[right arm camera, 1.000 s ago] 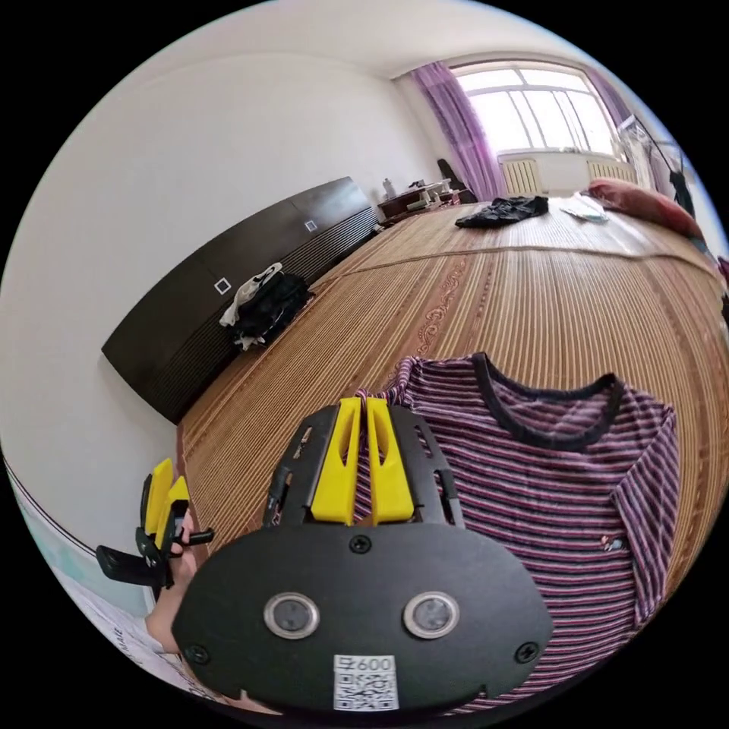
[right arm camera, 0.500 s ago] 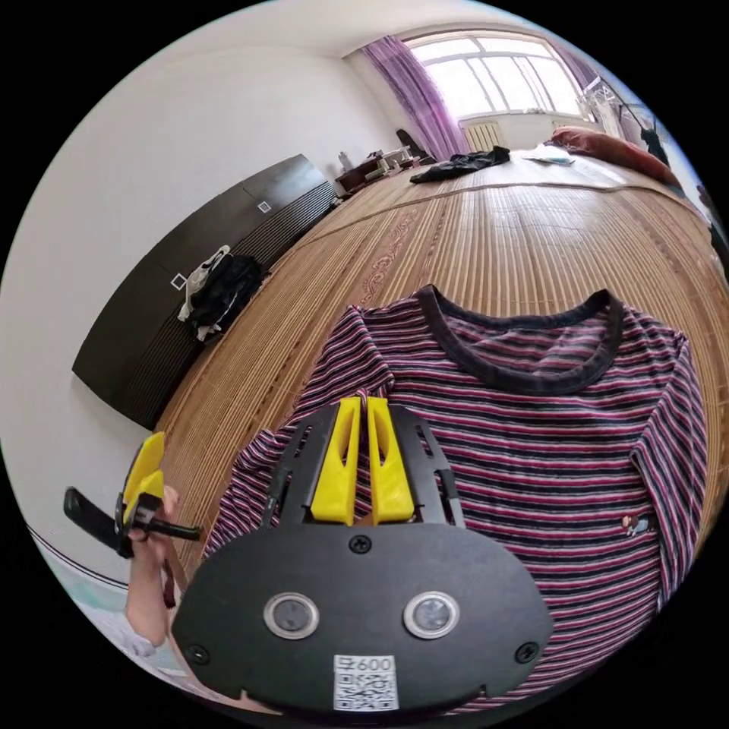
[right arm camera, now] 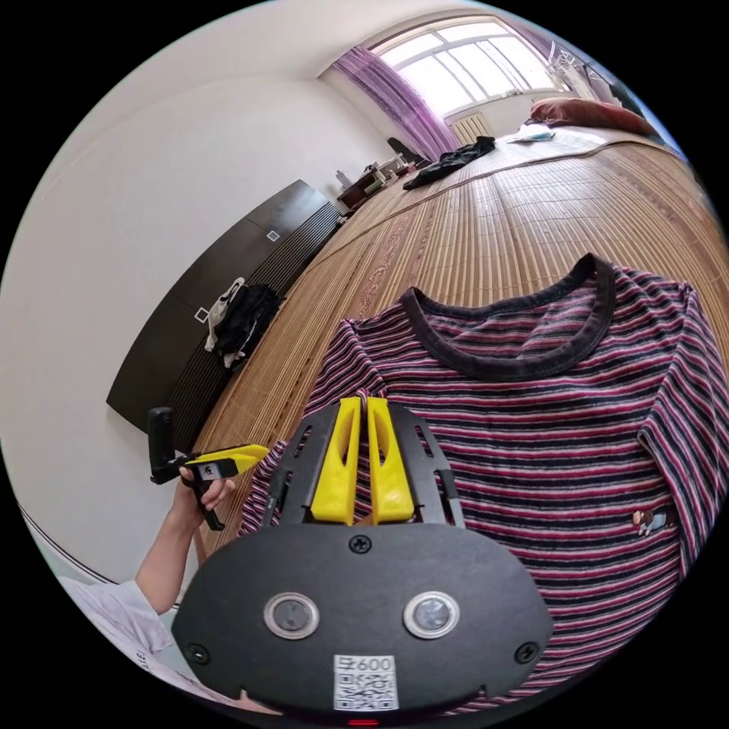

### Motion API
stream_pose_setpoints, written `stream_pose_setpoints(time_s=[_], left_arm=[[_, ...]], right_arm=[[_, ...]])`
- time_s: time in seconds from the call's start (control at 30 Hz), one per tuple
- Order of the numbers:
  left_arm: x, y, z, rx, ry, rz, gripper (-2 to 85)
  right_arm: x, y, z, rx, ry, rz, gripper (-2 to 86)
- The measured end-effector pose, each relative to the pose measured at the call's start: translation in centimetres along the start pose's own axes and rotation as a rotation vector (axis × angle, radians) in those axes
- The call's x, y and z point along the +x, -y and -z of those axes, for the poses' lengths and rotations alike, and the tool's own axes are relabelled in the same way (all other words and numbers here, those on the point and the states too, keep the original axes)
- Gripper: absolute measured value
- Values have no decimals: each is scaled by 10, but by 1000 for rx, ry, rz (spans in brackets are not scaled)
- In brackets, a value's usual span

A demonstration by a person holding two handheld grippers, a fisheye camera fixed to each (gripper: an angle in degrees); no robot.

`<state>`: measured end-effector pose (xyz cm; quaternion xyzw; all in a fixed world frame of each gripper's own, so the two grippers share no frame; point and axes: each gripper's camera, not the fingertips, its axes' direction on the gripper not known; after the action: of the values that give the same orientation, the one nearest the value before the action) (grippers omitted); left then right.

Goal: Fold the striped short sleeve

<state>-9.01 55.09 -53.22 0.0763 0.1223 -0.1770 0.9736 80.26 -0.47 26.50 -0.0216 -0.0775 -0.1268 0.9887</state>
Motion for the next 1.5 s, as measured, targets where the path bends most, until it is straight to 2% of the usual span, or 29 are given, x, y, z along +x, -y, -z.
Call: stream_pose_setpoints(time_s=[0.2, 0.37, 0.43, 0.5, 0.57, 0.6, 0.63, 0.67, 0.73, 0.77, 0.8, 0.9, 0.97, 1.17, 1.37, 1.5], left_arm=[[26, 10, -9, -14, 26, -14, 69], [64, -12, 1, 75, 22, -232, 33], [93, -43, 16, 178, -4, -435, 29], [119, -68, 21, 209, 39, -607, 29], [148, -101, 17, 254, 151, -842, 30], [167, -128, 9, 298, 273, -1030, 30], [183, -152, -4, 287, 382, -1173, 31], [189, -159, -12, 236, 407, -1215, 31], [199, -174, -33, 61, 362, -1228, 46], [200, -178, -36, 42, 340, -1226, 53], [201, -188, -38, 42, 326, -1224, 68], [201, -211, -39, 142, 456, -1200, 75], [201, -214, -41, 157, 480, -1140, 84], [216, -236, -85, 72, 527, -1175, 90], [230, -264, -121, 68, 556, -1251, 40], [228, -273, -140, -28, 549, -1250, 21]], right_arm=[[-39, 36, 21, -1, -2, -3, -9], [-70, 62, 37, 6, 17, -10, -9], [-82, 71, 43, 9, 16, -16, -9], [-100, 82, 50, 13, 24, -15, -9], [-114, 90, 55, 16, 36, -17, -9], [-124, 95, 58, 24, 32, -21, -9], [-128, 98, 59, 26, 27, -21, -9], [-137, 103, 60, 25, 9, -23, -8], [-150, 110, 60, 18, -15, -24, -8], [-158, 114, 61, 17, -21, -23, -8], [-165, 118, 62, 15, -17, -28, -8], [-186, 129, 69, 33, -10, -43, -8], [-200, 134, 71, 45, -12, -34, -7], [-238, 149, 77, 70, -29, -40, 5], [-264, 161, 81, 89, 13, -48, 16], [-279, 169, 80, 91, 65, -65, 23]])
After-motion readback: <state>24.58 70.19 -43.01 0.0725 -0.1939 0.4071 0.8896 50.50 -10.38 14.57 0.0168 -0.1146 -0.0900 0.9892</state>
